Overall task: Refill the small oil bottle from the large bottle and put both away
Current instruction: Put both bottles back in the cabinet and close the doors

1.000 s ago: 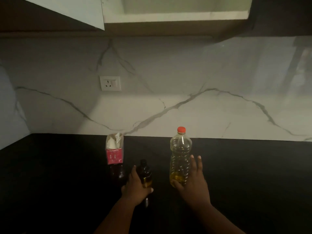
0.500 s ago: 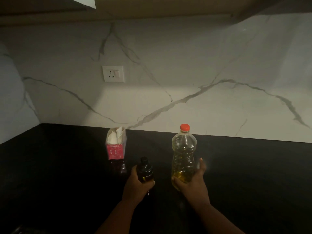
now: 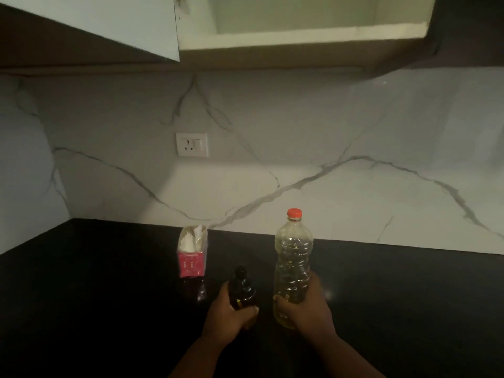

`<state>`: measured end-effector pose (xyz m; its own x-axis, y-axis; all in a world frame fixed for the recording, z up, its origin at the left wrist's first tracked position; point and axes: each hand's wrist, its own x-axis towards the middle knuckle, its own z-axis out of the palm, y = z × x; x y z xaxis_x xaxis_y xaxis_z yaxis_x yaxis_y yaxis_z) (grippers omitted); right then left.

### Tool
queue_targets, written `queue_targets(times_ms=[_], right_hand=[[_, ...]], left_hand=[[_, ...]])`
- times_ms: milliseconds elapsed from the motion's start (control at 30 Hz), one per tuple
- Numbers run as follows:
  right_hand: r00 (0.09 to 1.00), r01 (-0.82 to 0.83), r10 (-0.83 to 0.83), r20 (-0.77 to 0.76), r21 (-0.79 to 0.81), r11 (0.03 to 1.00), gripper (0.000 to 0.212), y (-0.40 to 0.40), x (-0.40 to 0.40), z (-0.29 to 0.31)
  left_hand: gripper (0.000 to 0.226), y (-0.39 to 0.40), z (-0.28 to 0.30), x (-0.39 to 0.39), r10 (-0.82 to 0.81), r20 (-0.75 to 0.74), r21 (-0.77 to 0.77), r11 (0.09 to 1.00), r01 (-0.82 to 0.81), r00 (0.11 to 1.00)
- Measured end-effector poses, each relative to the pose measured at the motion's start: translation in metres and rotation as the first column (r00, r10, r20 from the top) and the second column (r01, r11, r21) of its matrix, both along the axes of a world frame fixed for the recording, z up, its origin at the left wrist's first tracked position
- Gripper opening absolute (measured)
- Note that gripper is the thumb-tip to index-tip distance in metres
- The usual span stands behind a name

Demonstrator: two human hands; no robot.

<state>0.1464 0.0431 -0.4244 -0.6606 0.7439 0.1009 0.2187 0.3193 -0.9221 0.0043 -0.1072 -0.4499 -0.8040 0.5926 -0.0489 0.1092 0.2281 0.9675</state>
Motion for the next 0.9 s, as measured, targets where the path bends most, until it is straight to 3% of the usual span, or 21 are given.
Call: queue_targets(times_ms=[167,267,633,900], right_hand=[[0.994,-0.013,0.025,-0.103,0.121,0.993,0.093,-0.019,0.009,0.047],[0.981,0.021,0.025,-0.193,0.232,0.972,0.080,-0.035,0.019,0.094],[0.901,0.161,0.084,-0.425,0.510,0.845,0.087,-0.054,0.041,0.308],[0.863,0.179,0.170,-0.476,0.603,0.777,0.089,-0.019,0.063,0.443]], left_hand=[[0.073,-0.010,0.066,-0.003,-0.108,0.028,0.123,0.987,0.104,0.994],[0.072,-0.017,0.126,0.000,-0.129,-0.035,0.180,0.975,0.133,0.991],[0.081,-0.035,0.356,0.020,-0.247,-0.378,0.283,0.887,0.366,0.892],[0.088,-0.004,0.471,0.027,-0.237,-0.515,0.323,0.836,0.443,0.824]])
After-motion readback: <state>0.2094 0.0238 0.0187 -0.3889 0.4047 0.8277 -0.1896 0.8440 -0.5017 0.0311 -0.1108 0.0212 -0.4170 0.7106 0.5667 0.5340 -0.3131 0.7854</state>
